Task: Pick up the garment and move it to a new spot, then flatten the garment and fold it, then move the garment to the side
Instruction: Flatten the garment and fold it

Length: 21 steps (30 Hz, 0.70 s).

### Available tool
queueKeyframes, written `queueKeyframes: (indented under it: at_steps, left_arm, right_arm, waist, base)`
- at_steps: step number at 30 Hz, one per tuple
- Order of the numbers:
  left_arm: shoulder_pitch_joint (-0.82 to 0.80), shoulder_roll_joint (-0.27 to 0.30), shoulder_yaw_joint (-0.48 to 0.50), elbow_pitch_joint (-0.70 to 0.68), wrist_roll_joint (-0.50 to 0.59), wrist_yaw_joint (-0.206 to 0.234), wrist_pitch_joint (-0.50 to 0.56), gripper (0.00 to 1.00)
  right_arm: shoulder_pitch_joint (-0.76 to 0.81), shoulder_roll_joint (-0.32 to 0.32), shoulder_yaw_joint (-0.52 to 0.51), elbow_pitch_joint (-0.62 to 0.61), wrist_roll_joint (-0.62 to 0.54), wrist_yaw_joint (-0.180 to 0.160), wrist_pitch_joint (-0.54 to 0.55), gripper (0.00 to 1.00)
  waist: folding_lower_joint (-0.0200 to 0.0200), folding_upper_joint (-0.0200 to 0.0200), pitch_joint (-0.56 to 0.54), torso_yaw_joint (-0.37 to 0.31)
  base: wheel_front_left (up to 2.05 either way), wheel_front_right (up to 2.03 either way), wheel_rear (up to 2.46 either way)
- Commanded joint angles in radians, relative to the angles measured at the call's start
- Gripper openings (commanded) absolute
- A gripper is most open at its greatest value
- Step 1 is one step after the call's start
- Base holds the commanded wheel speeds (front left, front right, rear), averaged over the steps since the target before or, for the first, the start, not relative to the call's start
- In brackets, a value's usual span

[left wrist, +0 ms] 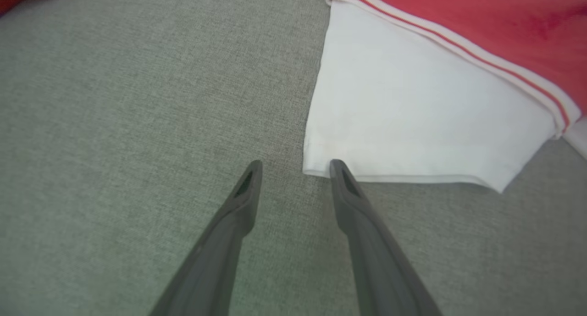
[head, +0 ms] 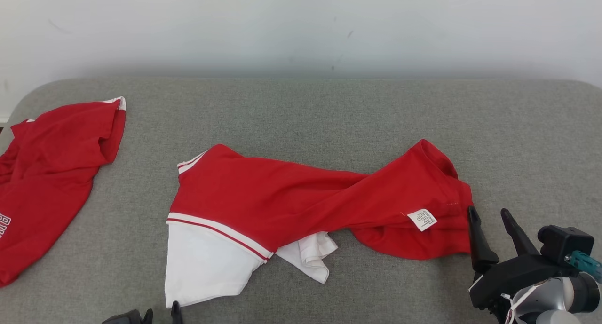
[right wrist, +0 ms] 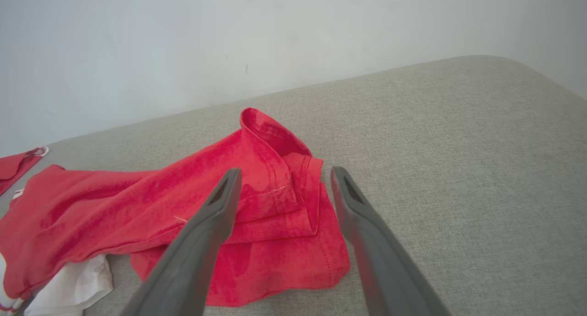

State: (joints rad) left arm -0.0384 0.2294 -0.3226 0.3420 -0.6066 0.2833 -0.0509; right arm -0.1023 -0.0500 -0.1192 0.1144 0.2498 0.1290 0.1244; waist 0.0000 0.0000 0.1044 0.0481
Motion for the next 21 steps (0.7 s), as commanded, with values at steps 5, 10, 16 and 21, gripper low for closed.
queueKeyframes:
  at_steps: [5,10,16,21]
  left_arm:
    - [-0.029,-0.010,-0.002,0.037,-0.017,-0.019,-0.012,0.96]
    - [-0.052,-0.016,-0.015,0.071,-0.017,-0.038,-0.017,0.91]
    - [-0.088,-0.020,-0.033,0.127,-0.012,-0.052,-0.003,0.00]
    - [-0.100,-0.025,-0.038,0.149,-0.020,-0.061,-0.001,0.00]
  right_arm:
    - [-0.017,-0.001,0.006,-0.014,-0.018,0.003,0.023,1.00]
    - [-0.025,-0.001,0.006,-0.022,-0.032,0.003,0.033,1.00]
    - [-0.040,-0.001,0.010,-0.008,-0.054,0.003,0.064,1.00]
    - [-0.061,-0.001,-0.010,0.012,-0.109,0.003,0.127,1.00]
  waist:
    - [0.0000,0.0000,-0.004,-0.002]
    - [0.0000,0.0000,0.001,-0.005]
    - [0.0000,0.0000,0.007,-0.012]
    - [0.0000,0.0000,0.015,-0.016]
  base:
    - [0.00,0.00,0.00]
    - [0.00,0.00,0.00]
    - [0.00,0.00,0.00]
    - [0.00,0.00,0.00]
